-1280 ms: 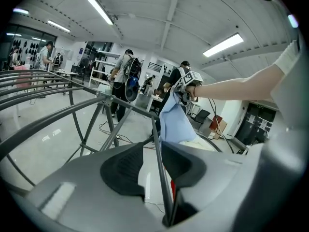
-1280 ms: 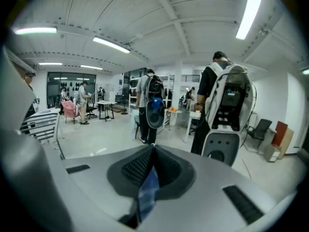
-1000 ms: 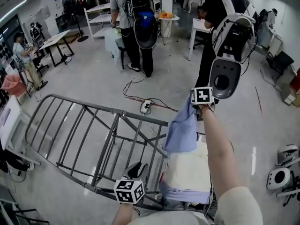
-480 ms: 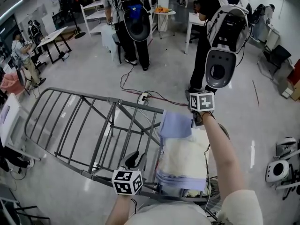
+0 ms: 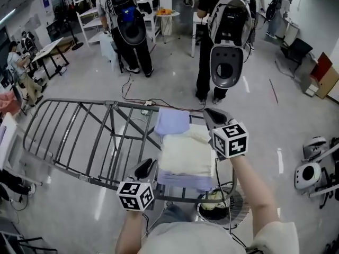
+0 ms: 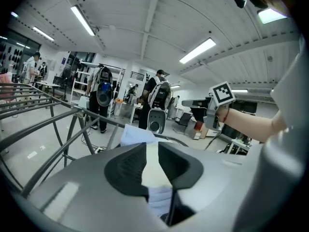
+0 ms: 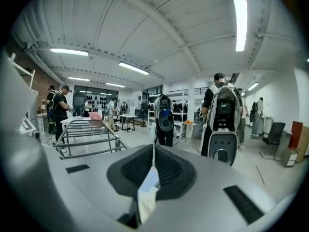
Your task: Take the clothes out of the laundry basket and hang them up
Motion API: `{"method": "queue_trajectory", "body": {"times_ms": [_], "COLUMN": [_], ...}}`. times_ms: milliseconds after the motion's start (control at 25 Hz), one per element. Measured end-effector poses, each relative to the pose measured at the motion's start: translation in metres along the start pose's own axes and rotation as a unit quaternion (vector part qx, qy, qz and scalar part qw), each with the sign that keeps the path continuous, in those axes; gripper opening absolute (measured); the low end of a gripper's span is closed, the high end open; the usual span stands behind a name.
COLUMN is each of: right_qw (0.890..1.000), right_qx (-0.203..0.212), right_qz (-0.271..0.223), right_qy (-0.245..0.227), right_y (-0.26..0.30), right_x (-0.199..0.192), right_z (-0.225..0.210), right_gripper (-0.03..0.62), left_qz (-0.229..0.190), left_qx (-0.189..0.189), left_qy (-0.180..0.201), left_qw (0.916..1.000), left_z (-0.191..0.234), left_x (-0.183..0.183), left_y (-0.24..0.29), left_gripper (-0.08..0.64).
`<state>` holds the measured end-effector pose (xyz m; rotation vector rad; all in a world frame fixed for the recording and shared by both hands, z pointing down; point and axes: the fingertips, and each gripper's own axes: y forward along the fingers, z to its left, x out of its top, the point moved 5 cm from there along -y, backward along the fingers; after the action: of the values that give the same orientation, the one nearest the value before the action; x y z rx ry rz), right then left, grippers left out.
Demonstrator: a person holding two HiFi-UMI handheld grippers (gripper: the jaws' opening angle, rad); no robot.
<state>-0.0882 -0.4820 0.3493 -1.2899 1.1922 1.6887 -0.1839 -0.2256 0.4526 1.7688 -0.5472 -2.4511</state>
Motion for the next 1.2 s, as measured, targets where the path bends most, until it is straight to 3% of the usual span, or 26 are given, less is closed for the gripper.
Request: {"method": "queue_trajectory", "body": {"times_ms": [280,520,640,920,1200], "right_qw": [0.999,0.998,0.996,0.986,0.963], "right_qx": [-0.023,-0.06,-0.084,-0.16,-0.242], "right_qz": [-0.028,-0.011,-0.006,0.007,0.044], "right_qy": [0.019,-0.011,0.008,0.054,0.106], "right_y": [-0.154,-0.264,-0.321,-0.409,-0.452], "right_x": [-0.021,-0.073,-0.097,-0.178,-0.272], "right_z": [0.01,0.018,0.013,-0.008,-0.021], "right_gripper": [0.002,0.002,0.002,0.002,0.002], "left_qz": [-0.012,0.005,0.018,0.06,0.115], "left_qx": [-0.026,-0.067,-0.1,-0.195,-0.256], "left_qy": [0.029,0.047,0.055,0.091,0.101], "left_qw": [0.9992,0.9966,0.9933,0.9747,0.9543], "left_z": [-0.096,-0.184,-0.233,-0.318,-0.36], "left_x": [-0.025,-0.067,-0.083,-0.15,-0.23], "left_y": [-0.025,-0.033,-0.038,-0.012,0.039], "left_gripper": [0.012,0.012,0.012,0.012,0.012]}}
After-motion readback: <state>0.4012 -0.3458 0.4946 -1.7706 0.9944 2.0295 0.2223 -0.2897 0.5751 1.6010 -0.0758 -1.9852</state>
